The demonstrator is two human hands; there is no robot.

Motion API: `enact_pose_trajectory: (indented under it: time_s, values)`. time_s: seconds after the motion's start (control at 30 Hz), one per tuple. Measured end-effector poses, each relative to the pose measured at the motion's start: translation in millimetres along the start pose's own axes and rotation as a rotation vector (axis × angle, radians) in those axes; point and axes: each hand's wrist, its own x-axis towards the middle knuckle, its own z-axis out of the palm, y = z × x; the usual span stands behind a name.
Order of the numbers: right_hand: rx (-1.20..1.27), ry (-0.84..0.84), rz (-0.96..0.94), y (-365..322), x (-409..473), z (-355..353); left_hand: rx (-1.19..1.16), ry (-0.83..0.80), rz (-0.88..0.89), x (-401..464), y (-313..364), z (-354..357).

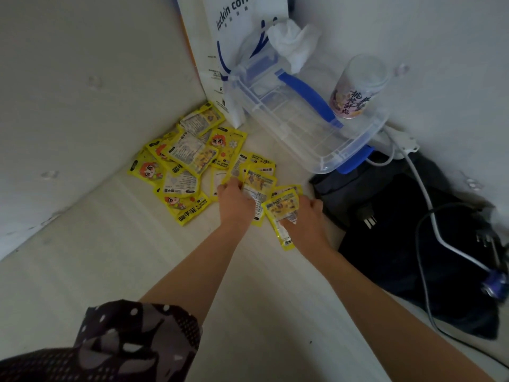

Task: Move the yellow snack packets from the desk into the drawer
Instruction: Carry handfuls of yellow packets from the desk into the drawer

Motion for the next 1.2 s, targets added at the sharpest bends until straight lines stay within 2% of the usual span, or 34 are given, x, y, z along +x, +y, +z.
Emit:
enact_pose_trajectory:
  time_s: [0.2,0.53,0.63,0.73,0.87,1.0,1.2]
  values:
    - [0.054,0.002,0.02,6.9,-5.7,6.4,-0.068,0.028,-0.002,-7.9,-2.7,-3.6]
    - [0.491,0.026,0.078,10.4,-14.0,9.7,-0.07,0.089,0.099,-2.5,-38.6,-40.9]
    - [0.399,0.072,0.03,8.7,-8.0,6.8,-0.147,0.104,0.104,3.8,-46.0,-54.7]
    - [0.477,0.036,0.037,-1.0,-1.2,6.8,-0.272,0.132,0.092,12.1,-46.5,-67.0]
    - [0.561,0.036,0.014,-20.9,10.3,5.6,-0.409,0.105,-0.024,26.9,-38.6,-73.7]
    - [0.596,0.045,0.025,-39.2,27.0,6.5,-0.471,0.068,-0.1,38.7,-28.5,-70.2]
    - [0.462,0.072,0.088,-53.4,49.7,14.5,-0.486,0.022,-0.137,51.9,-21.8,-59.2]
